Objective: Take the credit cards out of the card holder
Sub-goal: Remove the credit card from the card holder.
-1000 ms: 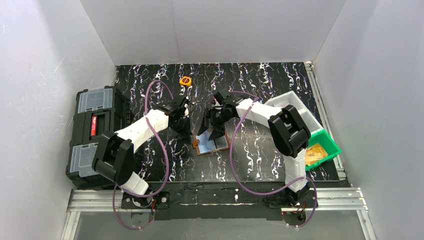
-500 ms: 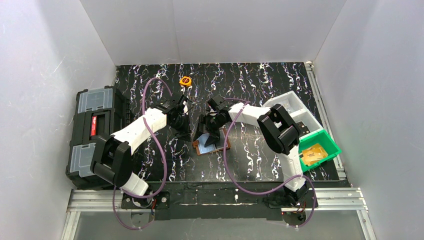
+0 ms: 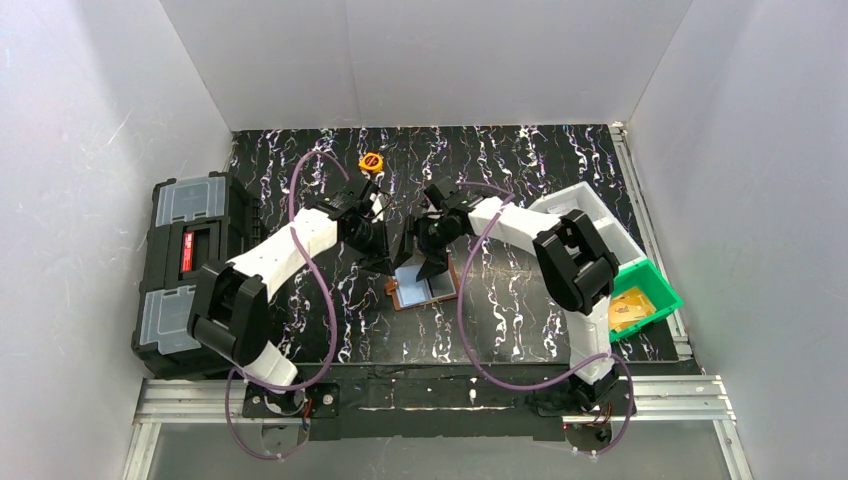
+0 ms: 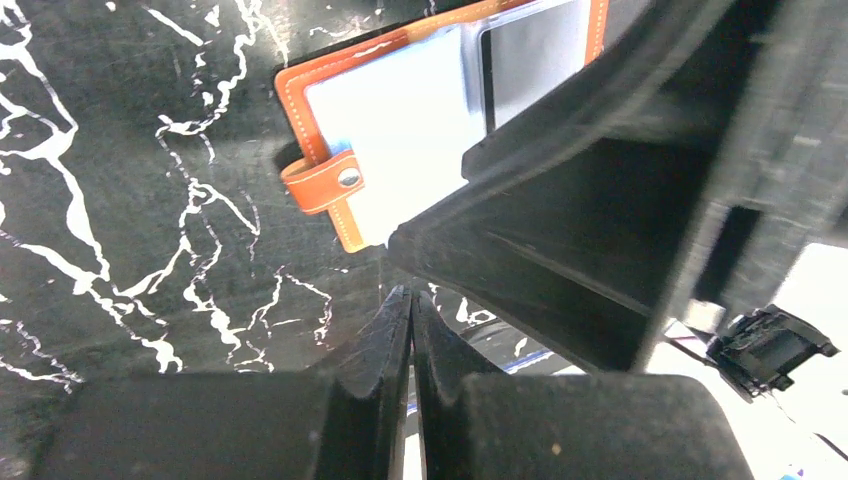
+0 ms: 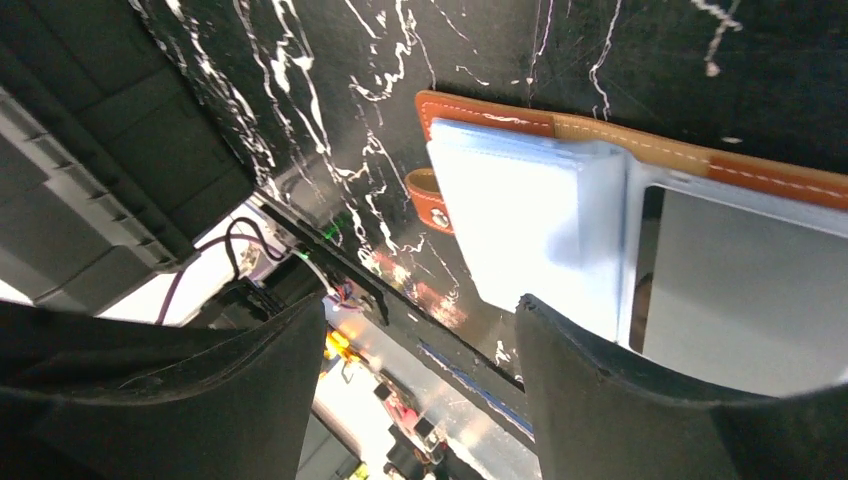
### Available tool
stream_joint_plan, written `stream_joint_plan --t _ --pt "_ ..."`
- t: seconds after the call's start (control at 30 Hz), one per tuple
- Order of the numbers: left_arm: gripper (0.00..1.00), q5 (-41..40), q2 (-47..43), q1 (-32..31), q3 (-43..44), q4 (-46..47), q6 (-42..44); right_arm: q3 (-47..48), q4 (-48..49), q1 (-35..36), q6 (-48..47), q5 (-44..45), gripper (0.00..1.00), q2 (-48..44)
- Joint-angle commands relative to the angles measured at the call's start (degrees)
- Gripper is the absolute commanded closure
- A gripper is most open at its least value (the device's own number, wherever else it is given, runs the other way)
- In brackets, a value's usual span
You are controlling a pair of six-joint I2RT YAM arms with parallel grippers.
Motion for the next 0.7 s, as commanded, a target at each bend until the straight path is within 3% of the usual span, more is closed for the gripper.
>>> stream_joint_plan --t 0.0,0.37,0.67 --pt "0.97 3.9 1.6 -0.3 2.4 0.6 -1.2 0.5 -1.0 -2.3 -1.5 1.3 0.24 -4.8" --pt "0.93 8.5 10.5 -3.5 6.1 5.4 -4.9 -8.3 -2.7 -6.8 -3.2 7.4 0.27 -10.2" --pt "0.92 10.3 17.9 -5.4 8.4 8.9 -6.7 -9.4 -6.4 -6.7 -8.3 13.5 0.58 -10.8"
